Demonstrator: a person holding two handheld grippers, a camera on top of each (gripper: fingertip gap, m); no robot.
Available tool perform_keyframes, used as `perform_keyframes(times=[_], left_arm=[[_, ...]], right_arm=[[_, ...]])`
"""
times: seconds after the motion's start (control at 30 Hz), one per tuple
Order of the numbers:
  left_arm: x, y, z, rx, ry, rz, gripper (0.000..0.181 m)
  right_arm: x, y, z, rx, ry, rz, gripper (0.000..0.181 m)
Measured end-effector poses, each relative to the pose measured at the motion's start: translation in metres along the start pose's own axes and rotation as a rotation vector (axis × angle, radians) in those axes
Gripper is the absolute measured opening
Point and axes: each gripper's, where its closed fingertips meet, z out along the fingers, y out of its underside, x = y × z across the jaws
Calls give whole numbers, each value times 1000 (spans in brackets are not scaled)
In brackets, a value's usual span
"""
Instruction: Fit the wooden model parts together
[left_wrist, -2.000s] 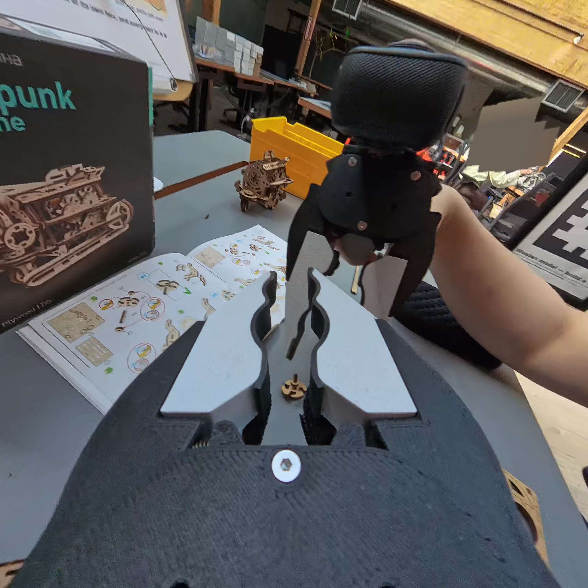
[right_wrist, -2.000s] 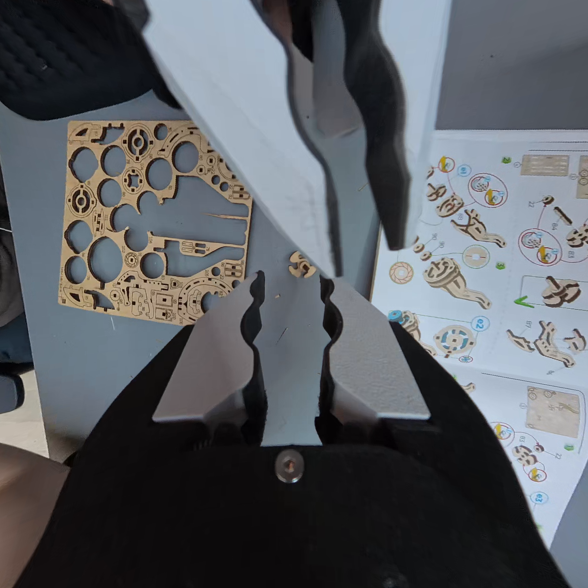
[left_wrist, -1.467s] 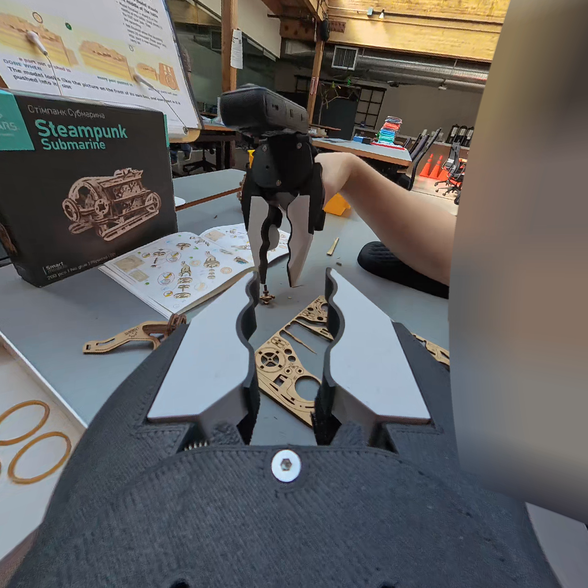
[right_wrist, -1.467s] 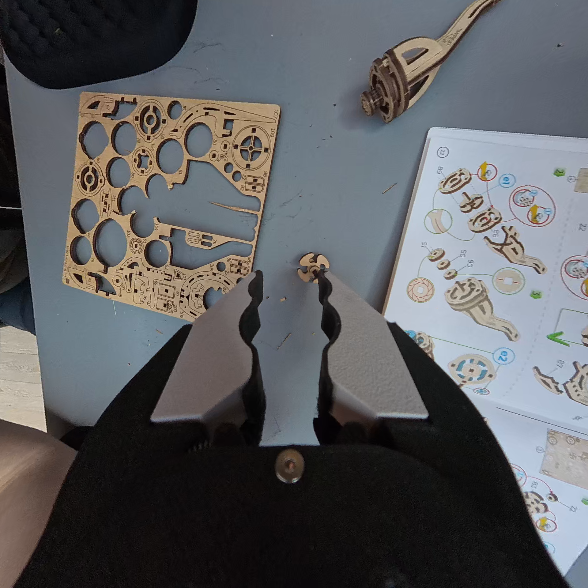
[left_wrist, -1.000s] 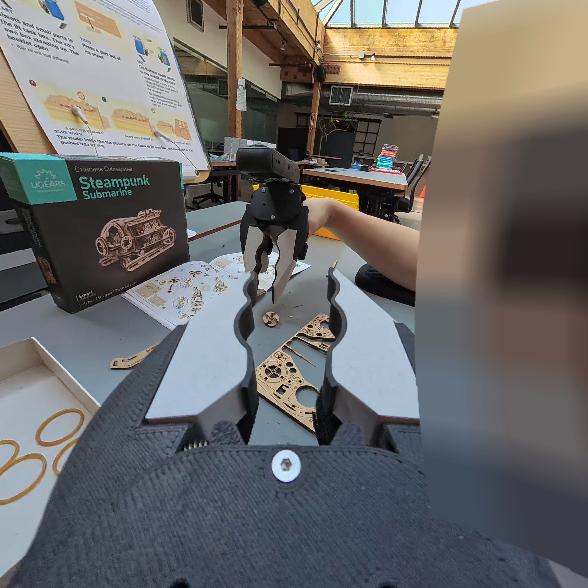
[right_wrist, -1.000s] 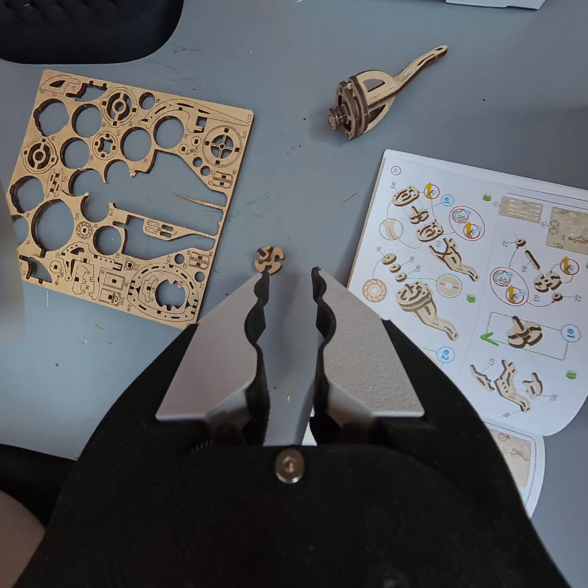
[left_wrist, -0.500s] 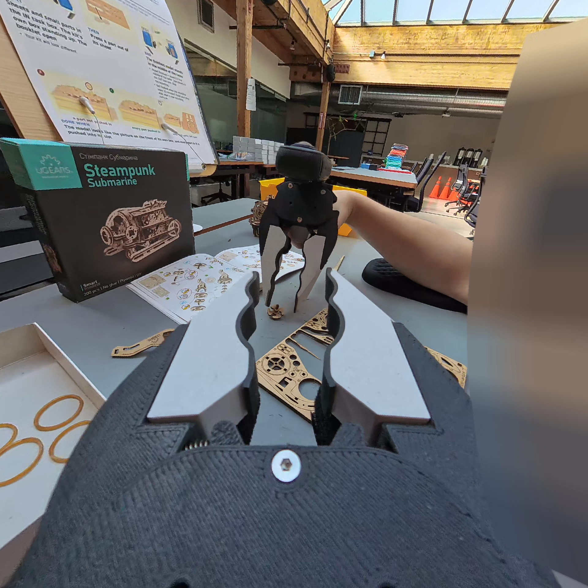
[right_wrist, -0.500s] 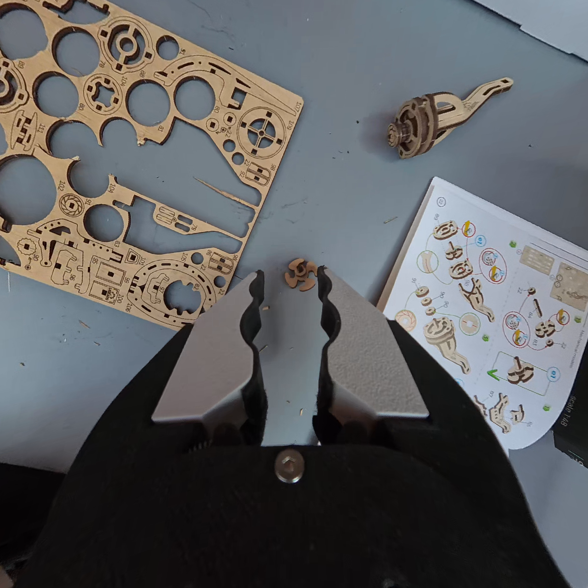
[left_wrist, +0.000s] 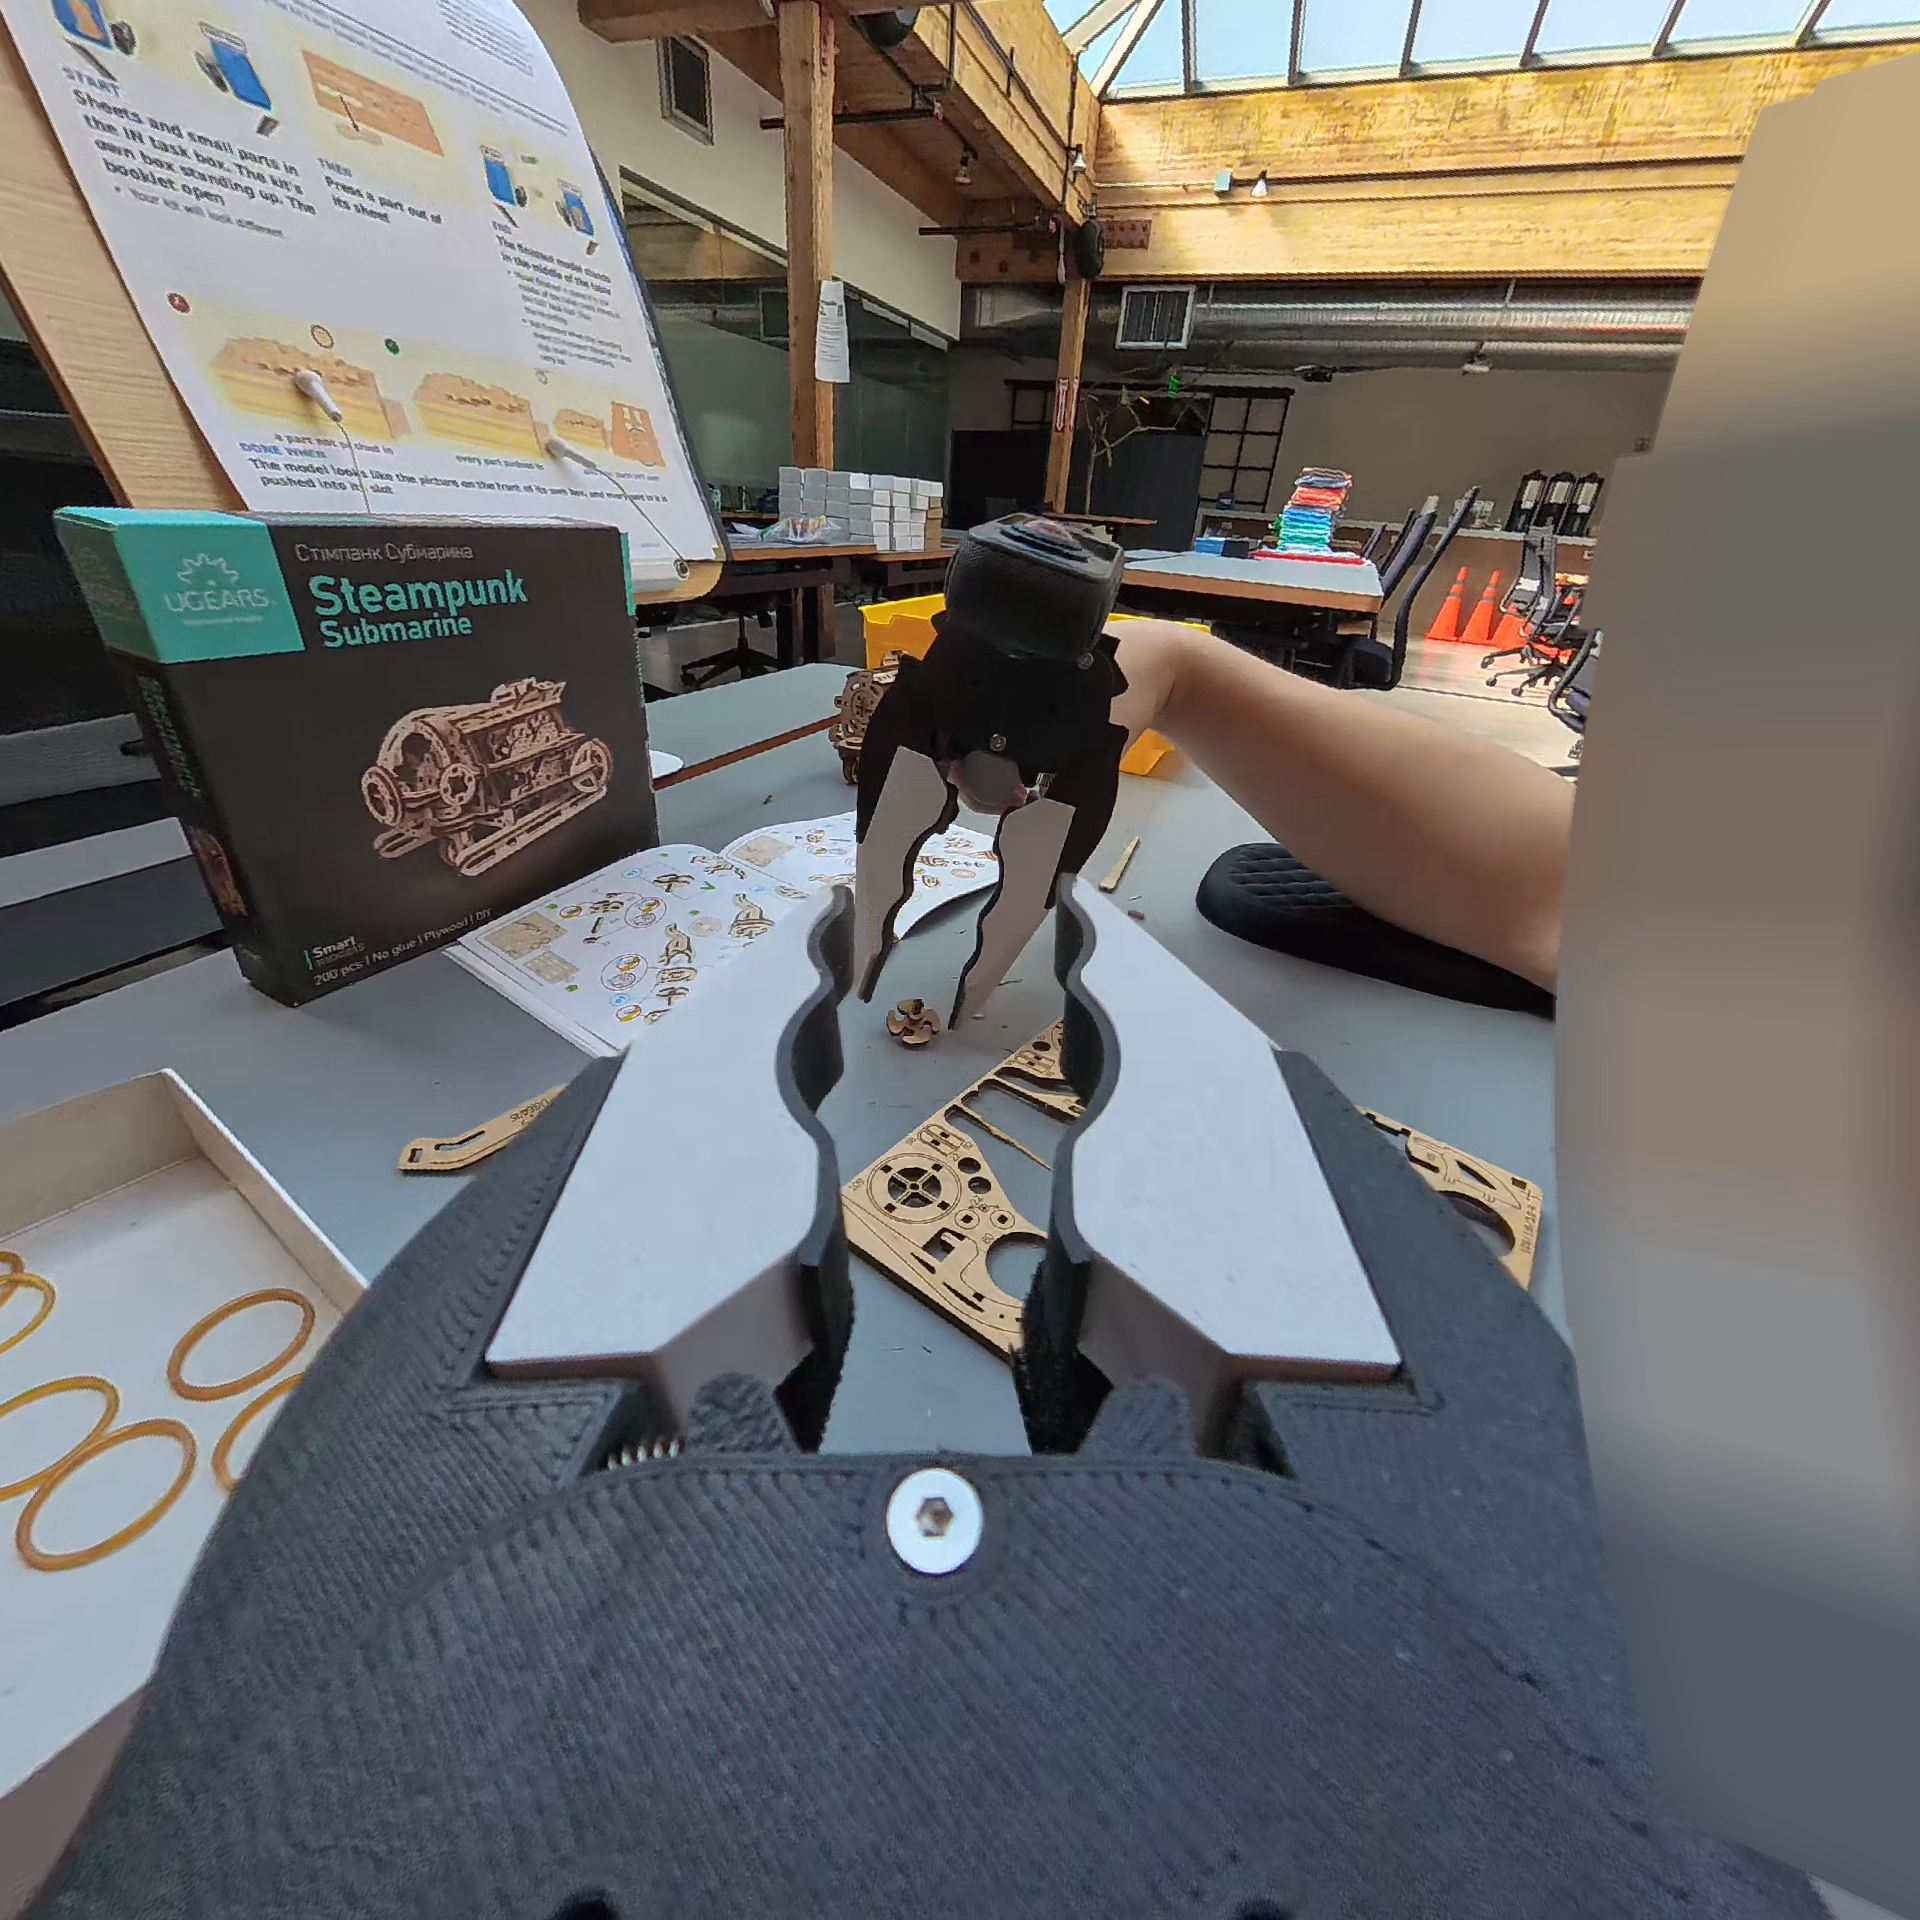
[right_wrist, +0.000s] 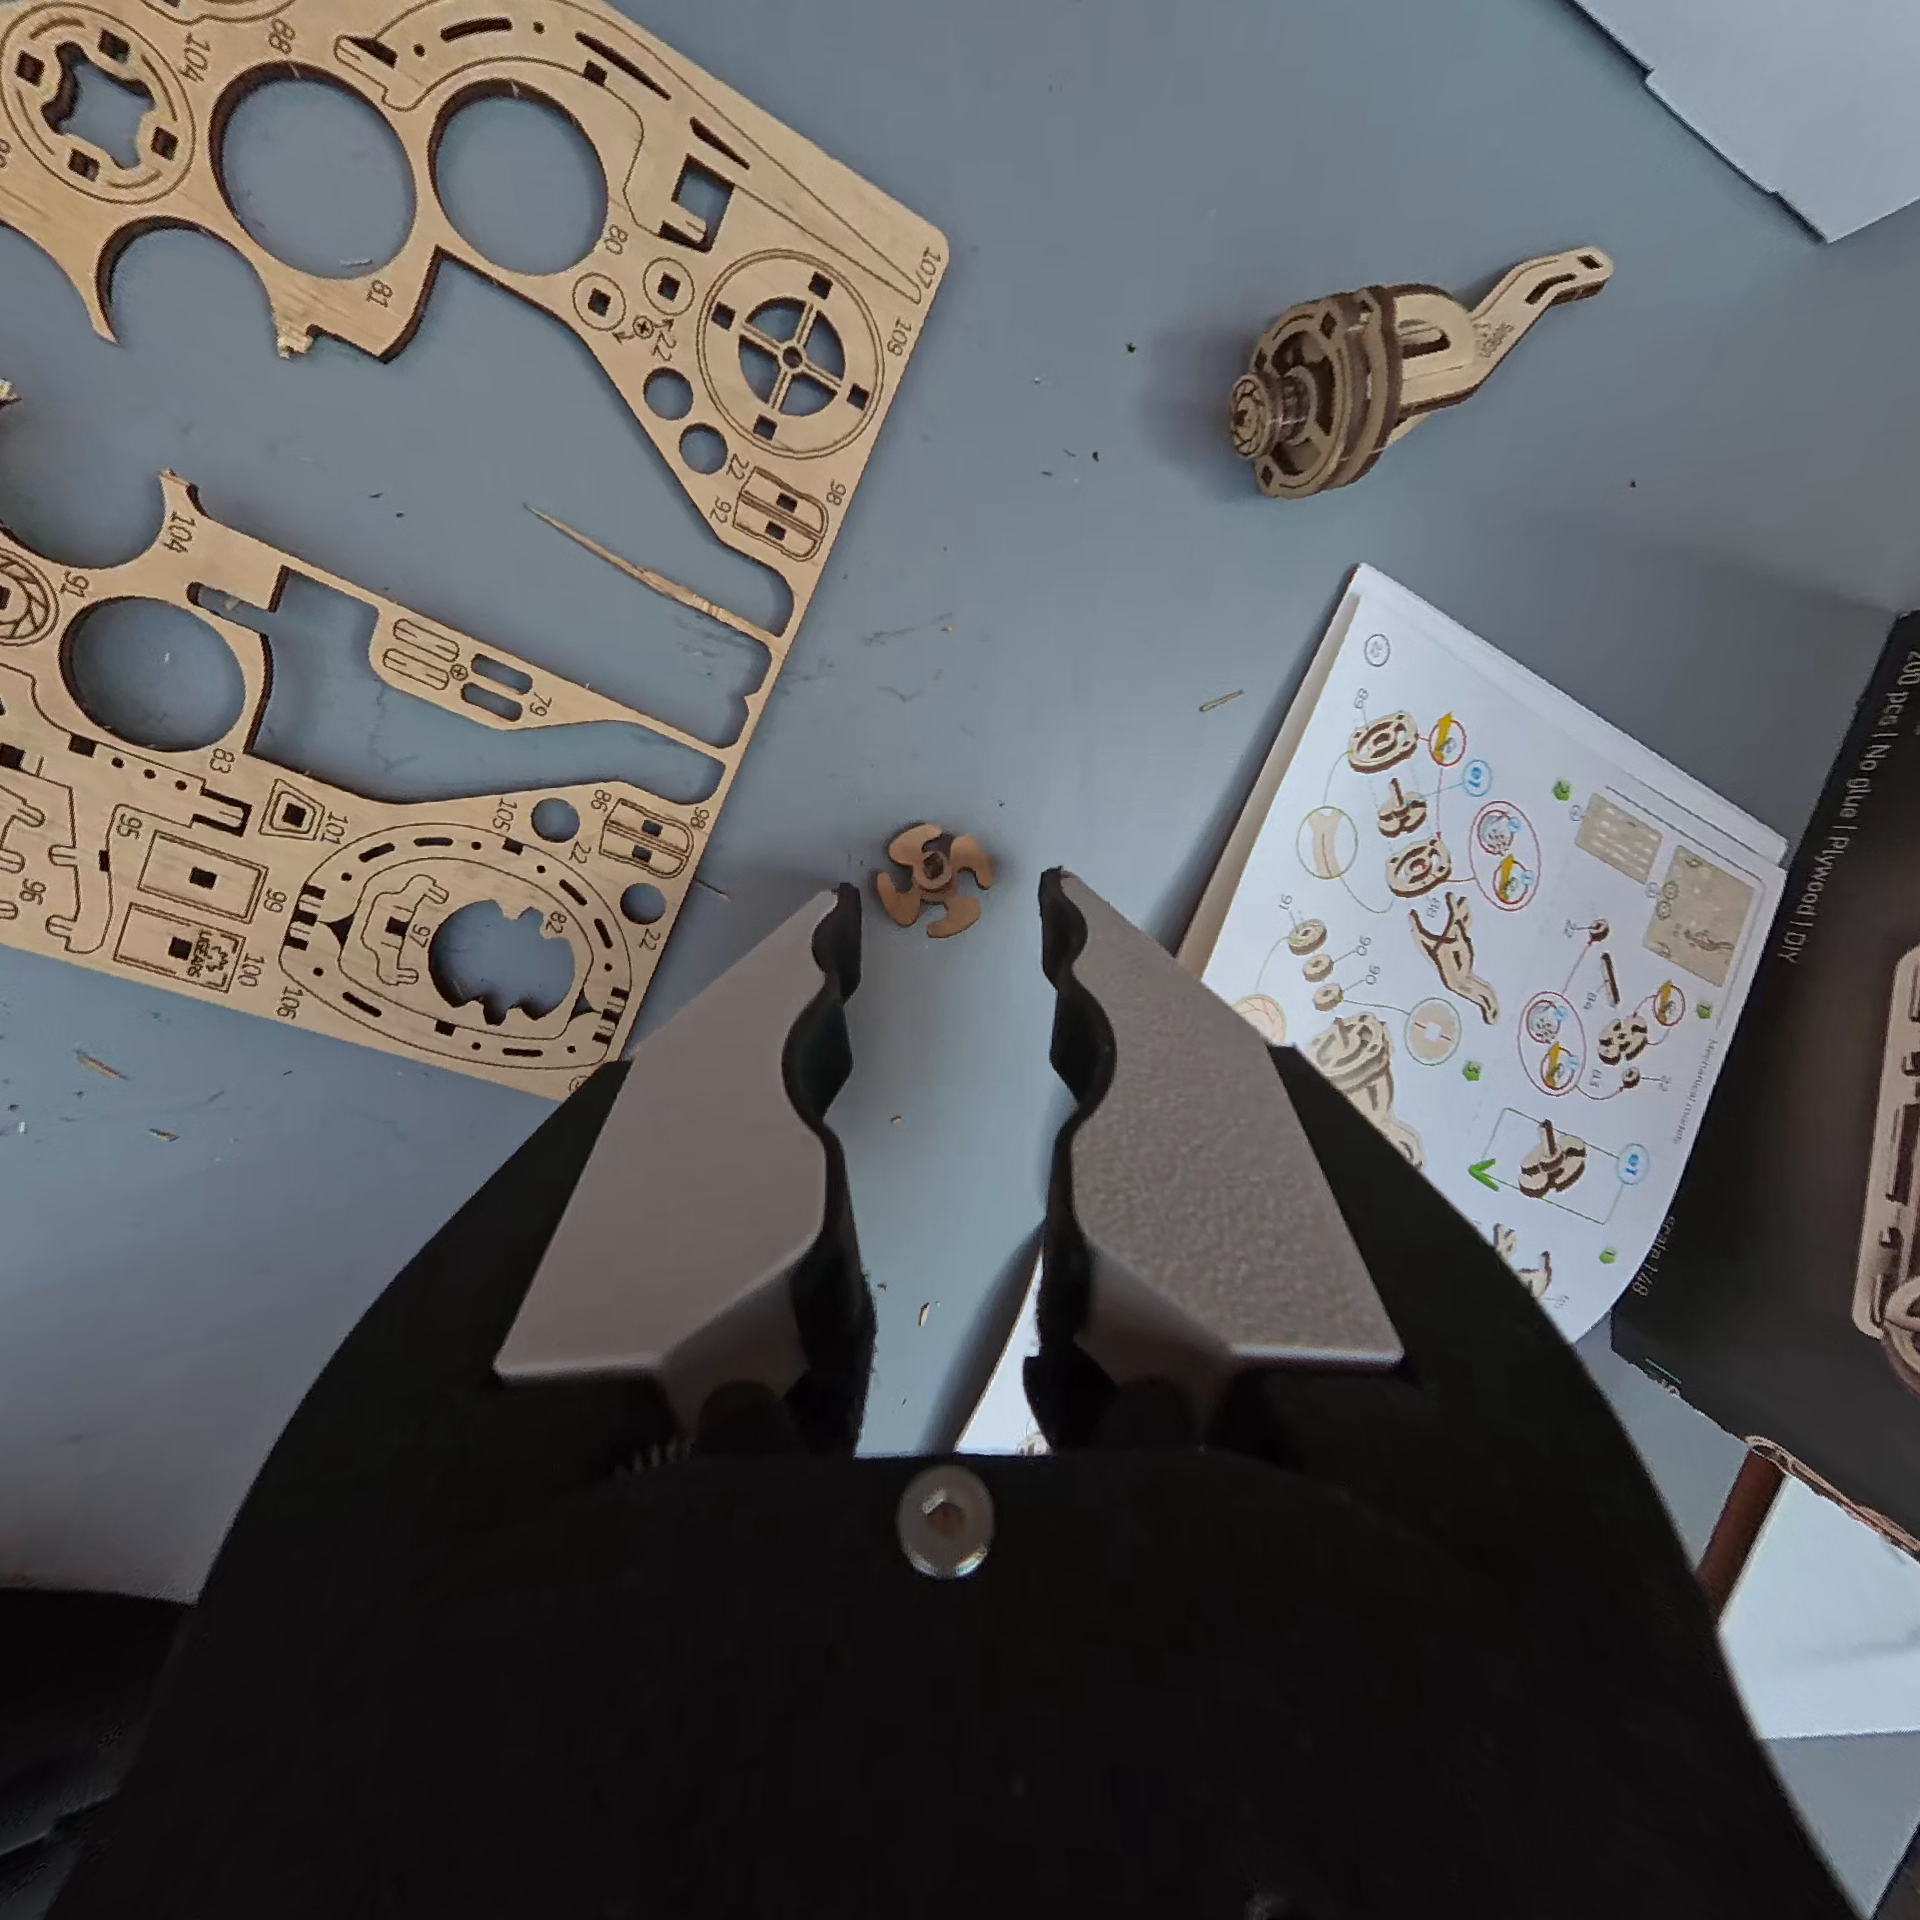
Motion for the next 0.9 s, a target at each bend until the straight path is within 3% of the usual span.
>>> perform_keyframes(times=[0.2,0.47,0.6,0.7,0.9], left_arm=[[-3,3,0,-5,-7,-17,36],[1,6,2,-22,4,5,33],[1,7,2,-27,7,0,33],[1,7,2,-26,4,1,32],[2,8,2,-28,6,8,33]], right_arm=[[-2,6,0,-41,-15,14,17],[-6,14,1,-61,-65,76,14],[-2,16,-3,-65,-44,105,35],[1,5,-6,-23,2,29,32],[-5,1,-3,-124,38,-63,33]])
